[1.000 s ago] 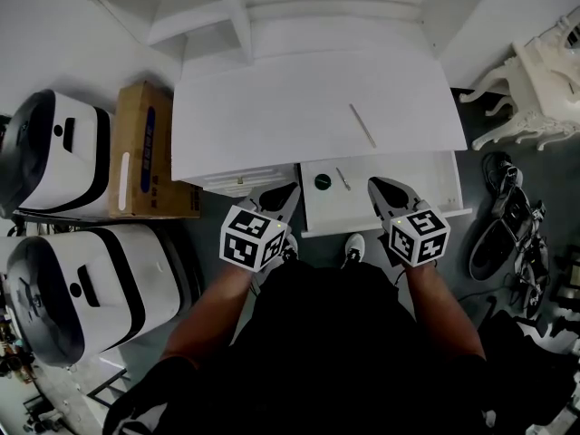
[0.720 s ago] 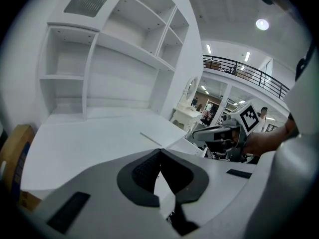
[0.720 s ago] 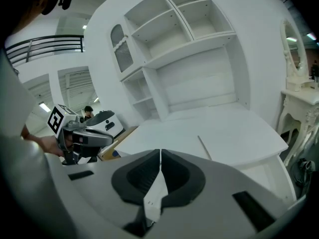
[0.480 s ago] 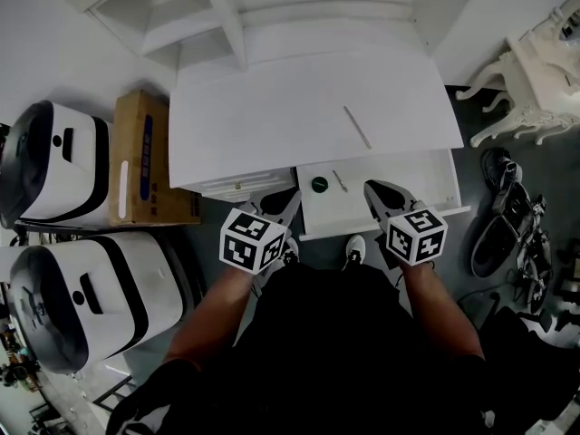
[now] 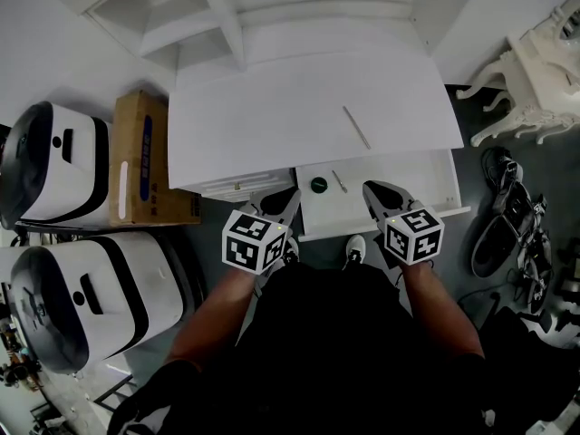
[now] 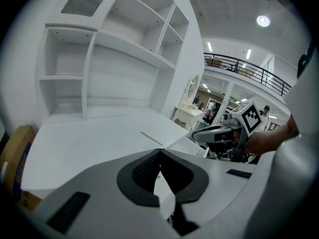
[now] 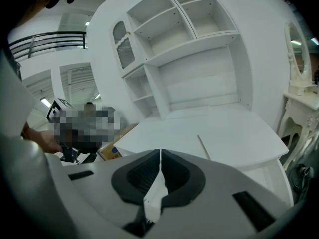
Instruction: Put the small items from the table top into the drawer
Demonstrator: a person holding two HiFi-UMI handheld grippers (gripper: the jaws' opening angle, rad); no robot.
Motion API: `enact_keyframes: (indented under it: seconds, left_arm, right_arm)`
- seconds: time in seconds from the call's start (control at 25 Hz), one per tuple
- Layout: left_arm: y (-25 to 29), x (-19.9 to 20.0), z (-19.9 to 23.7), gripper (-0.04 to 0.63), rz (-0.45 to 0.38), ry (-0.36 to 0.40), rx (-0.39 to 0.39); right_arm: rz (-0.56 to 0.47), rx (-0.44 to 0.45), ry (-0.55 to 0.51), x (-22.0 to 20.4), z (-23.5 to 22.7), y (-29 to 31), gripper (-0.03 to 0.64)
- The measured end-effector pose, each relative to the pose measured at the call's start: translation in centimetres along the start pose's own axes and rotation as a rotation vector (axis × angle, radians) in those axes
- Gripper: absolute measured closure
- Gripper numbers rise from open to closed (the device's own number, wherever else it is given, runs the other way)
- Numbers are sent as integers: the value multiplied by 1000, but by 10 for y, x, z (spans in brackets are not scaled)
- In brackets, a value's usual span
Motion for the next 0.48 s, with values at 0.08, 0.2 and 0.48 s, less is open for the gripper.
enact_keyframes:
  seconds: [0.08, 0.2, 0.48]
  left_arm:
    - [2, 0, 0, 591, 3, -1, 2]
    - [2, -1, 1, 591, 7, 1, 5]
    - [4, -5, 6, 591, 29, -7, 9]
  right_arm:
    - [2, -1, -2, 0, -3, 2, 588]
    - [9, -4, -4, -1, -5, 6, 588]
    - [45, -44, -34, -12, -25, 23, 588]
Point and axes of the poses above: the fingertips, and each gripper's own axes: y forward along the fingers, z to its left, x out of its top, the point moved 2 cm from there along -y, backward along the fingers, and after that the axes turned 9 degrees about -x, right-handed, at the moved point
